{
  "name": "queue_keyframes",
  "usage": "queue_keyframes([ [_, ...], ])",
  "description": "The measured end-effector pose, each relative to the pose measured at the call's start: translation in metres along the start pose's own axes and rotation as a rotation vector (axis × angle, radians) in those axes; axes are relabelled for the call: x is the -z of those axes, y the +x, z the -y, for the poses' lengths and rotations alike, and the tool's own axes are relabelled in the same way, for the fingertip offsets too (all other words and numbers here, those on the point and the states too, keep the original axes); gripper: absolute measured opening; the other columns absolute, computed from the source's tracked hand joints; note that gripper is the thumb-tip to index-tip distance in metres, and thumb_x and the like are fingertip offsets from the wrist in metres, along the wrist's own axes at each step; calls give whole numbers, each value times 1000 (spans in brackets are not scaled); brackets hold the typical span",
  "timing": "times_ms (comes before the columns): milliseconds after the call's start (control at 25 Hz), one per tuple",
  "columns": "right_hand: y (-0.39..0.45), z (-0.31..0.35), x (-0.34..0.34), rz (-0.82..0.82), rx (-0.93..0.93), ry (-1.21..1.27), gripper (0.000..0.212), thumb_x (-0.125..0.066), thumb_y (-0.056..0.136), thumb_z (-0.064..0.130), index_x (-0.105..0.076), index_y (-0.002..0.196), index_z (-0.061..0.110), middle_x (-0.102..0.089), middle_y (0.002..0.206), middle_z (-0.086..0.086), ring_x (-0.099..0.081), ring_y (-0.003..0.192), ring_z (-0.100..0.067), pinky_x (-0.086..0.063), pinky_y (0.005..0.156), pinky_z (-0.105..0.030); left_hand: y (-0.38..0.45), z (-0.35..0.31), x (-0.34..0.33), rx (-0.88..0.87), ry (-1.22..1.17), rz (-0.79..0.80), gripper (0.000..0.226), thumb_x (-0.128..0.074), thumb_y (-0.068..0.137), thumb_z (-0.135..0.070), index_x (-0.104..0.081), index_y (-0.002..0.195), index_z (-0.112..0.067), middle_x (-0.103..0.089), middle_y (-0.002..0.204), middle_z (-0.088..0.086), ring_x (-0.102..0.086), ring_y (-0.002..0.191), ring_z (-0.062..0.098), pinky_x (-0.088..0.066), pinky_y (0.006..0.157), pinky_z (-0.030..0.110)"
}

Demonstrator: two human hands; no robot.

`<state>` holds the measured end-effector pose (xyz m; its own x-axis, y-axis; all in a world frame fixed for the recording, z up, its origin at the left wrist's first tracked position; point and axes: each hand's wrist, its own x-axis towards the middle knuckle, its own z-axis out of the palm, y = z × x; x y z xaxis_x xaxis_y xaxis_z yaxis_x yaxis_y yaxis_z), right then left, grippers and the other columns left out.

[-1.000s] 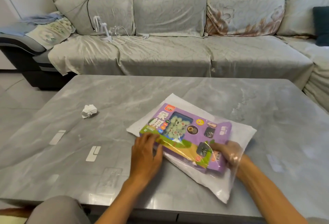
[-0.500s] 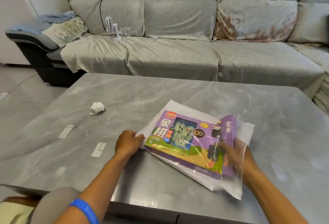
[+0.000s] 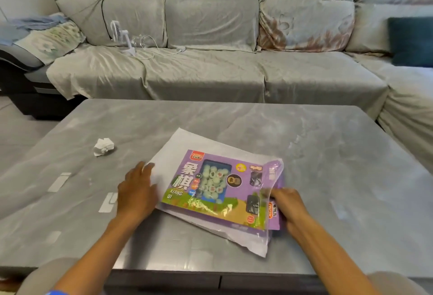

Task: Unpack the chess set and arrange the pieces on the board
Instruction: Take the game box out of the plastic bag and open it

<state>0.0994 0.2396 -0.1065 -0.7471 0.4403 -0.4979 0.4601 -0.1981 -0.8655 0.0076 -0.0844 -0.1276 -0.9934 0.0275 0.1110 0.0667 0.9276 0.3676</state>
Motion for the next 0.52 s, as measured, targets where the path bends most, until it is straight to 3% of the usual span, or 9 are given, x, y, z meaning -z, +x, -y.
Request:
queue_keyframes([
  [40,-1,-3,0,-20,-9,9,16,-68,71,-1,-68,87,-6,-71,75,-22,-68,61,-32,-59,62,-42,-2,-7,-3,-145,-82,108,42,-48,94,-25,-46,136,-24,-45,144,1,-44,128,26,-37,103,40],
  [120,-4,-2,4,-62,-44,39,12,-67,72,-2,-68,84,-4,-71,72,-20,-67,57,-30,-56,54,-34,-1,-14,-8,-129,-253,289,39,-37,101,-35,-44,139,-27,-47,144,-3,-46,128,20,-35,106,33],
  [200,-7,-3,16,-96,-73,52,9,-66,74,-1,-66,83,-3,-70,68,-19,-66,52,-27,-53,48,-28,1,-7,-12,-85,-270,312,41,-33,101,-42,-48,136,-26,-48,143,-5,-45,130,19,-31,109,34],
  [280,-12,-6,28,-95,-92,63,4,-65,77,-2,-64,80,0,-68,62,-15,-63,46,-22,-48,40,-22,1,-1,-12,-134,-265,304,28,-34,101,-41,-53,121,-35,-53,135,-8,-47,127,17,-31,109,37],
  [360,-17,-10,35,-74,-113,87,6,-64,79,-2,-64,83,1,-69,63,-14,-64,51,-23,-50,44,-25,1,-2,-10,-172,-269,328,16,-34,102,-37,-46,109,-43,-52,129,-11,-46,126,15,-27,108,39],
  [520,-19,-6,25,-95,-66,174,10,-68,78,0,-64,87,2,-71,68,-15,-66,58,-27,-56,56,-35,1,-1,-19,-166,-182,382,41,-26,103,-38,-40,141,-31,-27,155,-9,-16,146,13,-4,117,41],
])
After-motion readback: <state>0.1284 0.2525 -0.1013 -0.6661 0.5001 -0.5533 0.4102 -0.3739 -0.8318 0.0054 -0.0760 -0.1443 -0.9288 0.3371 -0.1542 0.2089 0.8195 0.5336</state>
